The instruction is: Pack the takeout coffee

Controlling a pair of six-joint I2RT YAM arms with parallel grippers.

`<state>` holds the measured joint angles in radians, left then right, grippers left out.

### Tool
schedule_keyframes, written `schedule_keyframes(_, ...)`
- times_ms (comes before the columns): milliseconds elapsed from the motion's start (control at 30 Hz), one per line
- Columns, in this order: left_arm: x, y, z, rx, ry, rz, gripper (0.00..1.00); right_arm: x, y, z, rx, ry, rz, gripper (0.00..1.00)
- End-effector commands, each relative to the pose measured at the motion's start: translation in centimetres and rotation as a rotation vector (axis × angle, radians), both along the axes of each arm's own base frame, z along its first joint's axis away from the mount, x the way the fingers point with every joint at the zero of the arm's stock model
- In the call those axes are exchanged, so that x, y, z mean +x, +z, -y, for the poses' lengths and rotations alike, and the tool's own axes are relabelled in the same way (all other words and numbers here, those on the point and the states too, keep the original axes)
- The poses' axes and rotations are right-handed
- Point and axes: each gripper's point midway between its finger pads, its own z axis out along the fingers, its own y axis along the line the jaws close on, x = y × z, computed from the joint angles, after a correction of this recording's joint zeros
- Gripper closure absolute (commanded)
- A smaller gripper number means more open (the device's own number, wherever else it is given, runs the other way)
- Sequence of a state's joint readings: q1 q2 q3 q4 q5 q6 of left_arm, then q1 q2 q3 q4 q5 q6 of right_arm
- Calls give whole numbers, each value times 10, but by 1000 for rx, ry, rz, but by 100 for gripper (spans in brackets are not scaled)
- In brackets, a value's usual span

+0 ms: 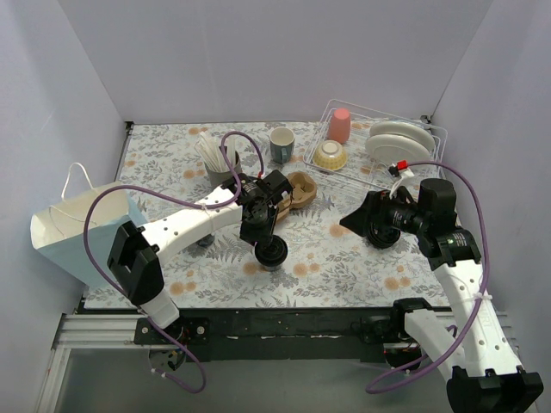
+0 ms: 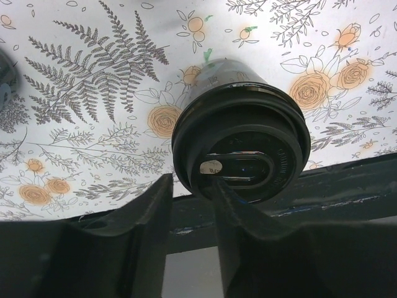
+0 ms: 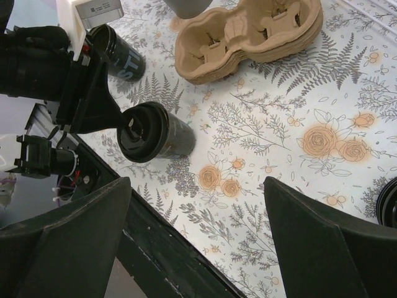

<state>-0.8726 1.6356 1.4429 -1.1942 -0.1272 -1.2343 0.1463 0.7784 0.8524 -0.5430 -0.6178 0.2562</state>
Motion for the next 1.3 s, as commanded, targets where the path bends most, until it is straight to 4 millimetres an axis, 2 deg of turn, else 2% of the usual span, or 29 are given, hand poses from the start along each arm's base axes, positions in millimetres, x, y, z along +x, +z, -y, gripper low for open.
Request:
schedule_keyframes(0, 11, 19, 7, -51, 18, 61, 65, -1, 6, -7, 36, 42, 35, 6)
schedule_keyframes(167, 30, 48, 5, -128, 66, 182, 49, -4, 10, -26, 130, 98, 13, 8)
schedule_keyframes(200, 35, 53, 9, -178, 71, 203, 48, -4, 3, -31, 139, 108, -4, 8)
schedule_keyframes(233, 43, 55, 4, -205, 97, 213, 47, -9, 2, -43, 144, 140, -10, 8)
schedule_keyframes(267, 41, 56, -3, -236, 106, 215, 45, -11, -1, -50, 151, 151, -31, 8)
schedule_keyframes(300, 49, 62, 1, -294, 110, 241, 44, -17, -6, -66, 145, 205, -47, 8)
schedule_keyframes(433, 42, 66, 1, -491, 62, 231, 35, -17, -23, -95, 134, 257, -90, 11)
schedule_keyframes(567, 37, 51, -8, -552, 80, 209, 34, -12, -34, -116, 149, 291, -127, 14)
schedule_keyframes(633, 34, 41, -12, -564, 86, 199, 34, -15, -50, -128, 114, 336, -174, 16)
schedule_keyframes(800, 21, 41, 0, -686, 17, 182, 34, -15, -75, -150, 50, 388, -232, 19)
schedule_keyframes(967, 15, 18, -3, -665, 25, 150, 35, -13, -93, -160, 28, 399, -278, 23)
schedule_keyframes(1267, 9, -6, -8, -643, 39, 117, 40, -9, -100, -169, 24, 405, -280, 30)
